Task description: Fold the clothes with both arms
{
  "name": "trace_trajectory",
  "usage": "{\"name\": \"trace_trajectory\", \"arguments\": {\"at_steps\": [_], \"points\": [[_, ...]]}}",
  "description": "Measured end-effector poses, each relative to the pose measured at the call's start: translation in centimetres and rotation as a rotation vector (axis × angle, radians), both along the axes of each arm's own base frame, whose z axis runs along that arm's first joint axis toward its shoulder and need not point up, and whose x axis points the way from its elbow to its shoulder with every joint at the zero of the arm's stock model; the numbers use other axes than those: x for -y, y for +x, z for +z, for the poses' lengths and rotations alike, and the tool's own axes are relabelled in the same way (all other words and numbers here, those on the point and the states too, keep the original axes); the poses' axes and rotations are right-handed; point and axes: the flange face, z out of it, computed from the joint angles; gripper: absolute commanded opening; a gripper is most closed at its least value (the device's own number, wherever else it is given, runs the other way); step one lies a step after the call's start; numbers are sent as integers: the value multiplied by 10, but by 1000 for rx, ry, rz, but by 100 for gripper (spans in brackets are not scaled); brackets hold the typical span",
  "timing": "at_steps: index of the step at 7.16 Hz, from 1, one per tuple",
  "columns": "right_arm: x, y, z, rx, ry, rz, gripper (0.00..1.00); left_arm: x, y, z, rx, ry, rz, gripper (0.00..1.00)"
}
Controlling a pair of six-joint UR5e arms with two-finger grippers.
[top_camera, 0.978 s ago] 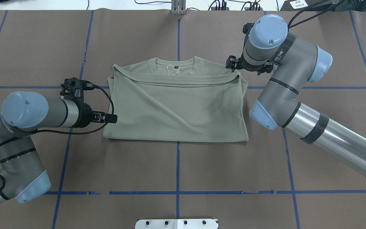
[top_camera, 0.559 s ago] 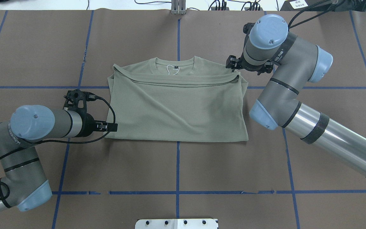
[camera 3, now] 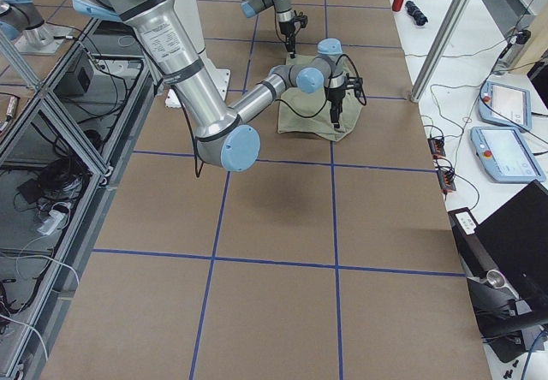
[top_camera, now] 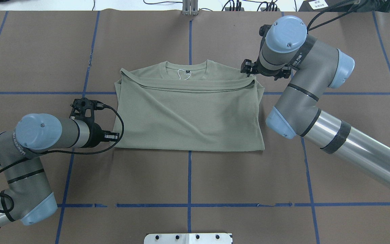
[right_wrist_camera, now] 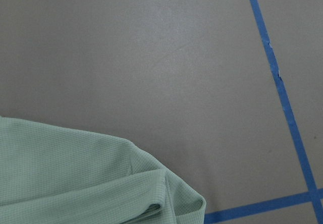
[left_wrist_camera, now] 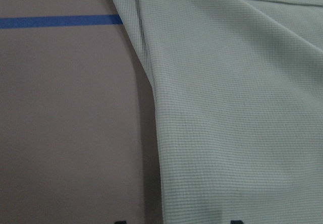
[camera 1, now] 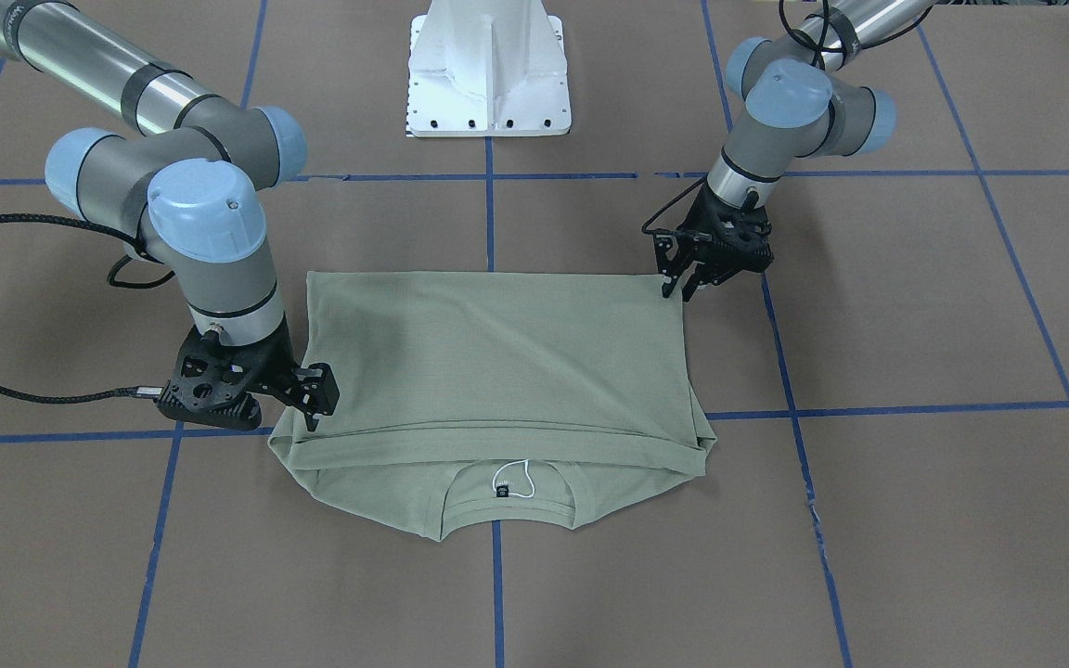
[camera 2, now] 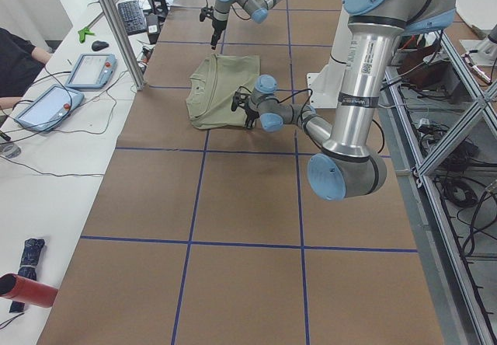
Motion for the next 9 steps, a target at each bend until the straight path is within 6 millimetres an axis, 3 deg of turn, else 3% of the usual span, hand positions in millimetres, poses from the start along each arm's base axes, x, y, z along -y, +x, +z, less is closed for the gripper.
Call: {"name": "trace_trajectory", "arguments": {"at_steps": [1,3,5,7,8,9], "points": [[0,0,0,0,0,1,100,-2,1,0,0,-1,5,0],[0,0,0,0,0,1,100,-7,3,-2,-3,1,16,0],[0,0,0,0,1,1,100,-6,-11,-9,-8,24,43,0],[-1,-1,0,0,0,1,100,35,-48,6,61,124,53,0],[-2,-2,0,-1,1,-1,100,72,-70,25,128,173,39,0],[-2,-3,0,-1,0,-2,100,123,-90,42,203,221,22,0]]}}
